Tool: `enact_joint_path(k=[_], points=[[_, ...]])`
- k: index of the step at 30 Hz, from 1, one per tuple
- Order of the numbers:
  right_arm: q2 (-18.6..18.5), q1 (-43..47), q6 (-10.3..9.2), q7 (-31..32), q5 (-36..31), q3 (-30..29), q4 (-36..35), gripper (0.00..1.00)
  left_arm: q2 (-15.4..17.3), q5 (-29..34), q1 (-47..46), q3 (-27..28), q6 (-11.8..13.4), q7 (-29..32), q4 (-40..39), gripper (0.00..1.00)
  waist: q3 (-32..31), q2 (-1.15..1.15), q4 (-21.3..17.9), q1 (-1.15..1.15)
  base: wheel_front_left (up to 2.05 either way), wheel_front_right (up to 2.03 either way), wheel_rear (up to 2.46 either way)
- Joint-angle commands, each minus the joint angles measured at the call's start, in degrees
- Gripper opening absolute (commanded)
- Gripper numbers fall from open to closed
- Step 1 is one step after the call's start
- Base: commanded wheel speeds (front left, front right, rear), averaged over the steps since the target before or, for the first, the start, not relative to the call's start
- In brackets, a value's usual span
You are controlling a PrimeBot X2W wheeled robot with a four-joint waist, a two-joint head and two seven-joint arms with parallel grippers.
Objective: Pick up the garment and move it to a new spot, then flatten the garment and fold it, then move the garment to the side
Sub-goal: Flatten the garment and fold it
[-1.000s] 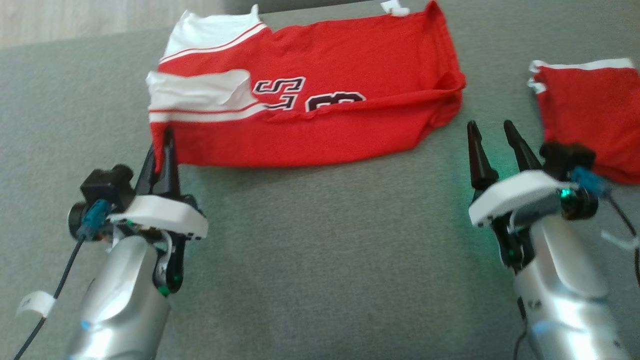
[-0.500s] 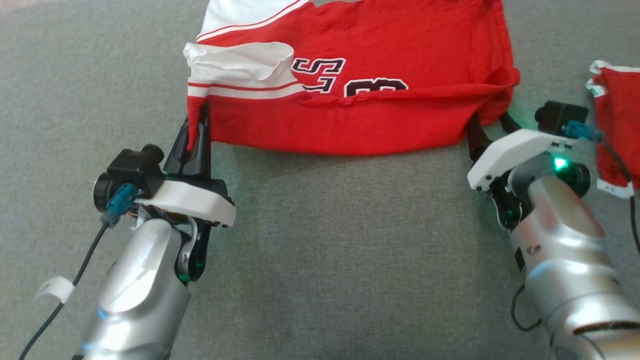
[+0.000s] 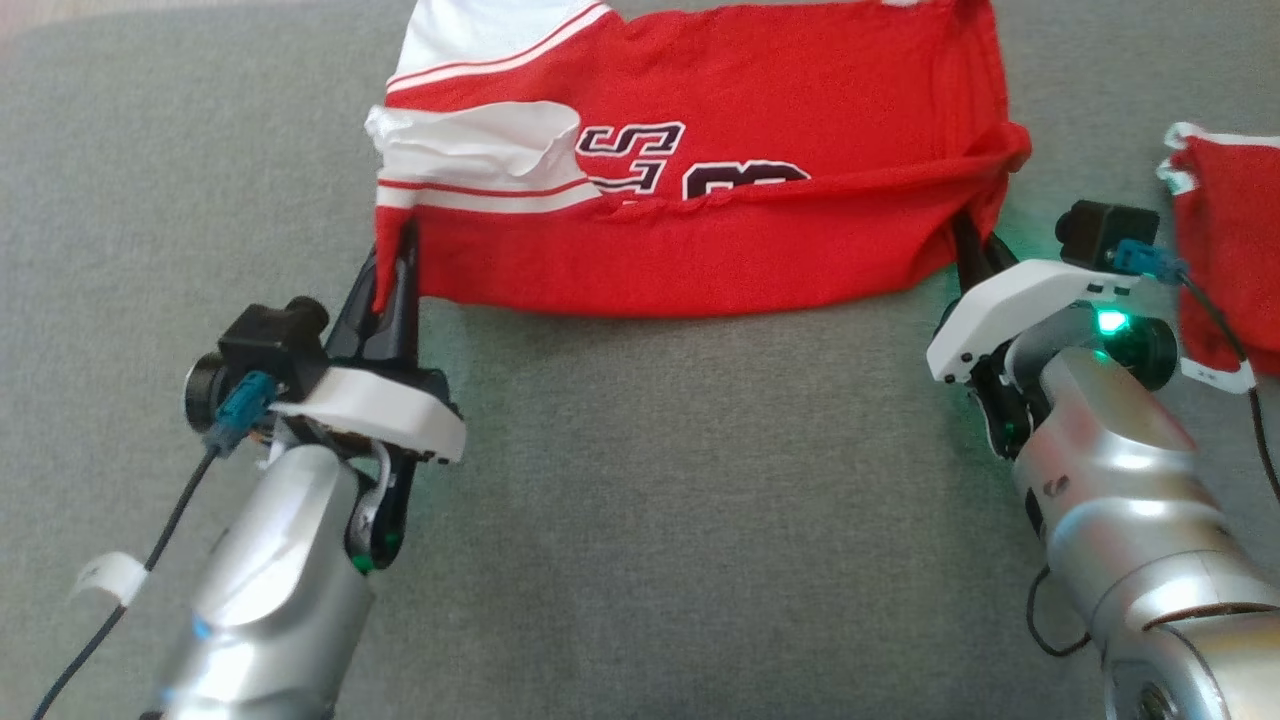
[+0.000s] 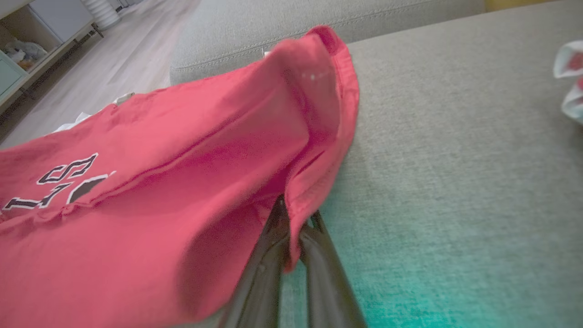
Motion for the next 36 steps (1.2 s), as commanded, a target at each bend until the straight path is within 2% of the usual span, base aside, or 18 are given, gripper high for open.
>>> enact_joint_path(k=[1, 7, 18, 25, 36], points=[[0.6, -0.9, -0.04, -0.8, -0.3, 1.0, -0.8, 0.0, 2.0, -0.1, -1.7, 2.3, 0.5, -0.2, -1.4, 0.0, -0.6, 0.0, -0.5, 0.0, 0.0, 0.0, 0.0], [0.6, 1.6, -0.04, -2.6, 1.6, 2.1, -0.4, 0.0, 3.8, -0.9, 0.4, 3.6, 1.0, -0.8, 0.5, 0.0, -3.4, 0.0, -2.7, 0.0, 0.0, 0.0, 0.0], [0.6, 12.5, -0.04, -3.7, 10.9, 11.8, -8.5, 0.0, 6.6, -2.8, 9.0, 4.6, 2.0, -0.1, -0.9, 0.0, -10.0, 0.0, -6.5, 0.0, 0.0, 0.0, 0.0], [0.6, 17.2, -0.04, -3.6, 9.8, 11.2, -9.8, 0.0, 8.1, -3.5, 15.8, 2.8, 2.2, 4.2, -6.5, 0.0, -12.7, 0.0, -6.5, 0.0, 0.0, 0.0, 0.0], [0.6, 23.6, -0.04, -1.1, 7.0, 6.4, -12.7, 0.0, 9.6, -4.0, 23.2, 0.5, 3.7, 9.7, -14.8, 0.0, -14.7, 0.0, -5.0, 0.0, 0.0, 0.0, 0.0]])
